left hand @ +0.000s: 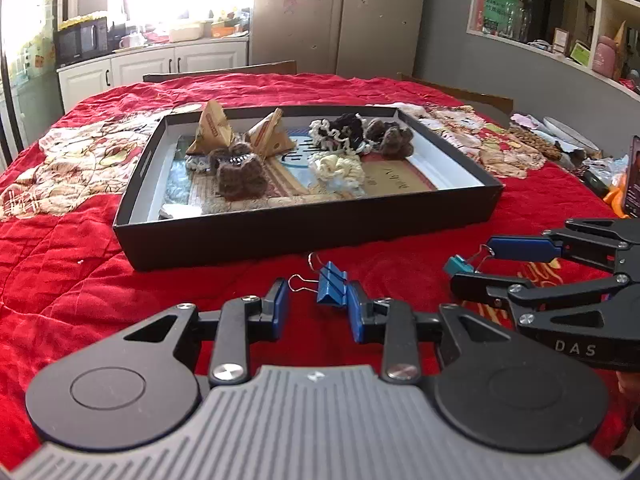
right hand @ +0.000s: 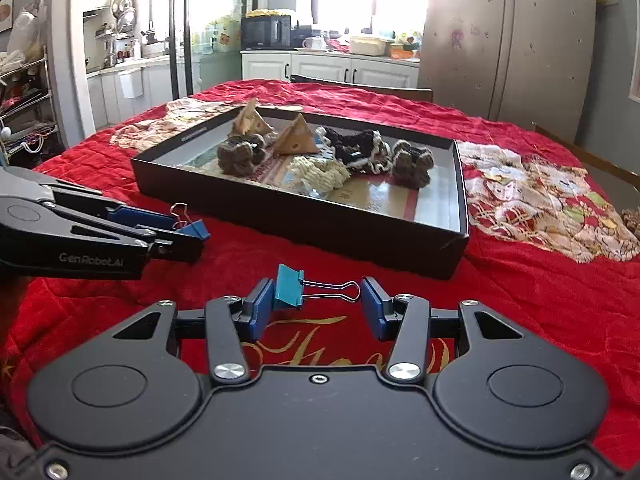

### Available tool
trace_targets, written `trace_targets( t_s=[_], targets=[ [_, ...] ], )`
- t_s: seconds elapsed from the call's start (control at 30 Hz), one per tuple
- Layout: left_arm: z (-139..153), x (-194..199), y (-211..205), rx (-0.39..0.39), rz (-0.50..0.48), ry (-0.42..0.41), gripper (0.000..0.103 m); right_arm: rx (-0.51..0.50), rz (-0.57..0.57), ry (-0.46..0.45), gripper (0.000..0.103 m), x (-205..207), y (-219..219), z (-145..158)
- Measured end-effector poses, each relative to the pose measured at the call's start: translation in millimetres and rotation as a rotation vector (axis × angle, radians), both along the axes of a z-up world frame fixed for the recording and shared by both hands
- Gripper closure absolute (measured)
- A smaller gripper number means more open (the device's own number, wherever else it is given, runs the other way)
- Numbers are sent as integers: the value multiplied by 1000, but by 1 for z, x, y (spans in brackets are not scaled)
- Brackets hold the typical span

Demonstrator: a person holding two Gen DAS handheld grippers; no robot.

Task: Organize objects
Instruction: 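Carry the blue and teal binder clips over the black box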

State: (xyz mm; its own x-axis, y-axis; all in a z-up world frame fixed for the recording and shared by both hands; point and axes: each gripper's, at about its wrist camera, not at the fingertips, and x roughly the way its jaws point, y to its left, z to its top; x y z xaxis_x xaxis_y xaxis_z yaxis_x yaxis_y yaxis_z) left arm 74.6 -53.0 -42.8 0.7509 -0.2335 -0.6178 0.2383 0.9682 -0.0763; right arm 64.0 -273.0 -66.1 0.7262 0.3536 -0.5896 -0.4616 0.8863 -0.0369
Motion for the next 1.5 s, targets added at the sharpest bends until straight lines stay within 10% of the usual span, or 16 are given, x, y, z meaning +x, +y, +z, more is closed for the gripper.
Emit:
trace_targets(
  t_s=[1.5],
  targets=[
    [61,23,-2,6,-20,-142,68,94,-61,-103,57,15,-18,53]
  ],
)
